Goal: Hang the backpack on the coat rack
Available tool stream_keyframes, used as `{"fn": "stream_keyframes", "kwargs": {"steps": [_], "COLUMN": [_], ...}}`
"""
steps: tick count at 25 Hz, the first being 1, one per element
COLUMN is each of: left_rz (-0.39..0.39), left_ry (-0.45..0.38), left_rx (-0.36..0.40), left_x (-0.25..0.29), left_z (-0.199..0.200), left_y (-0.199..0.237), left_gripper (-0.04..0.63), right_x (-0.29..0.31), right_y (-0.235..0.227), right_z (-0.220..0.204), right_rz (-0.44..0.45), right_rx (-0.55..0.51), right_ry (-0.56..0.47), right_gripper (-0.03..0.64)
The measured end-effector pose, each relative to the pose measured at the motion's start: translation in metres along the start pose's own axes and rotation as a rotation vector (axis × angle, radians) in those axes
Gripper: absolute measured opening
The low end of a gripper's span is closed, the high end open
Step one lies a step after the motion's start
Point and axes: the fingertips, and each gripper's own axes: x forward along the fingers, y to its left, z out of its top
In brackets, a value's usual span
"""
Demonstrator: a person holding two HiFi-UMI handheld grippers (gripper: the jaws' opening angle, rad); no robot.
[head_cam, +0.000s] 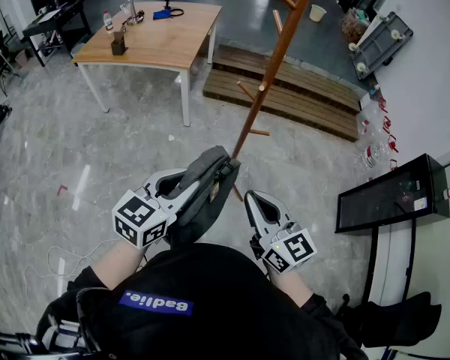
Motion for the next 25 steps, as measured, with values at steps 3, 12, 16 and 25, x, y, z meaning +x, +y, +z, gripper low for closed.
{"fn": "stream_keyframes", "kwargs": {"steps": [3,12,16,25], "left_rz": [0.002,0.008,0.015,0.067], "left_ry": [0.001,0.01,0.014,0.019], "left_rx": [-0.002,-0.001,-0.001,0.01], "left_x": [0.0,-0.004,-0.004,0.003], "left_z": [-0.001,-0.004,-0.006,-0.001], "left_y": [-0.003,-0.006,-0.006,-0.008], "left_gripper": [0.109,0.109,0.109,0.109], "right_x": [-0.003,-0.004,-0.005,-0.013], "right_y": [0.0,0.005,0.007,-0.006], "right_z": [0.001,0.001,0.001,0.002], "right_rz": [0.002,0.026,0.046,0.081], "right_rx": [-0.001,0.006,0.016,0.024], "right_ry": [-0.001,-0.005,-0.014,-0.018], "right_gripper": [-0.003,-0.003,-0.003,-0.003]}}
